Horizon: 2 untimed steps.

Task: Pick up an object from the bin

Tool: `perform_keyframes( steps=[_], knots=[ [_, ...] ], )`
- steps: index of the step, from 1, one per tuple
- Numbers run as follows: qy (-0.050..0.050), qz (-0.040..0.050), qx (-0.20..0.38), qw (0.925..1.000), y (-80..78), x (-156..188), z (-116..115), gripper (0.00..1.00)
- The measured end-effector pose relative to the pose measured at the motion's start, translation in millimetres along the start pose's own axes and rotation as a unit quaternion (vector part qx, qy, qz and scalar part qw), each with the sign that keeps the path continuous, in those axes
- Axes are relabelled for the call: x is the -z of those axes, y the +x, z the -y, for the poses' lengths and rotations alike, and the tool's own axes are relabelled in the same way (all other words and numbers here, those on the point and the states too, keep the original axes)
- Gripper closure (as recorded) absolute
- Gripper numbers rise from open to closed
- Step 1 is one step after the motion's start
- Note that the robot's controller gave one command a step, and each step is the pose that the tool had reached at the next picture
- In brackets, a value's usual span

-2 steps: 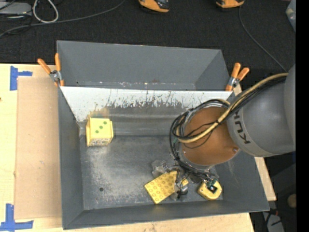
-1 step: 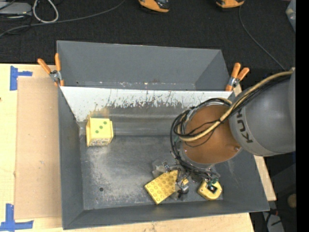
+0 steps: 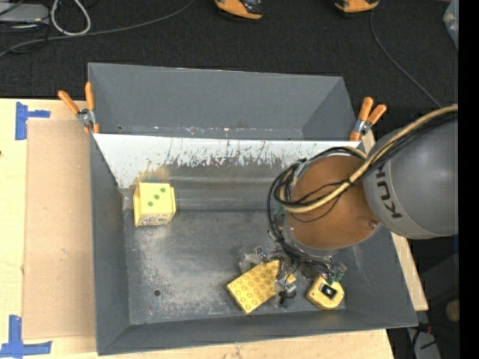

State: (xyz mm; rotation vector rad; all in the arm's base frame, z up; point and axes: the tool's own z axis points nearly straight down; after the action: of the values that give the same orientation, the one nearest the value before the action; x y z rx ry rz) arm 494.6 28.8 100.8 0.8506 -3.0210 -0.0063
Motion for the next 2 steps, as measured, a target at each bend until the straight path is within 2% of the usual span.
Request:
perform_keyframes(
  steps=[1,2],
  knots=[
    [0.001,0.0021,-0.001,1.0000,-1.4,19,0,1.00],
    [-0.001,-0.0002,-0.003,1.0000,-0.2,62,-1,1.00]
  ],
)
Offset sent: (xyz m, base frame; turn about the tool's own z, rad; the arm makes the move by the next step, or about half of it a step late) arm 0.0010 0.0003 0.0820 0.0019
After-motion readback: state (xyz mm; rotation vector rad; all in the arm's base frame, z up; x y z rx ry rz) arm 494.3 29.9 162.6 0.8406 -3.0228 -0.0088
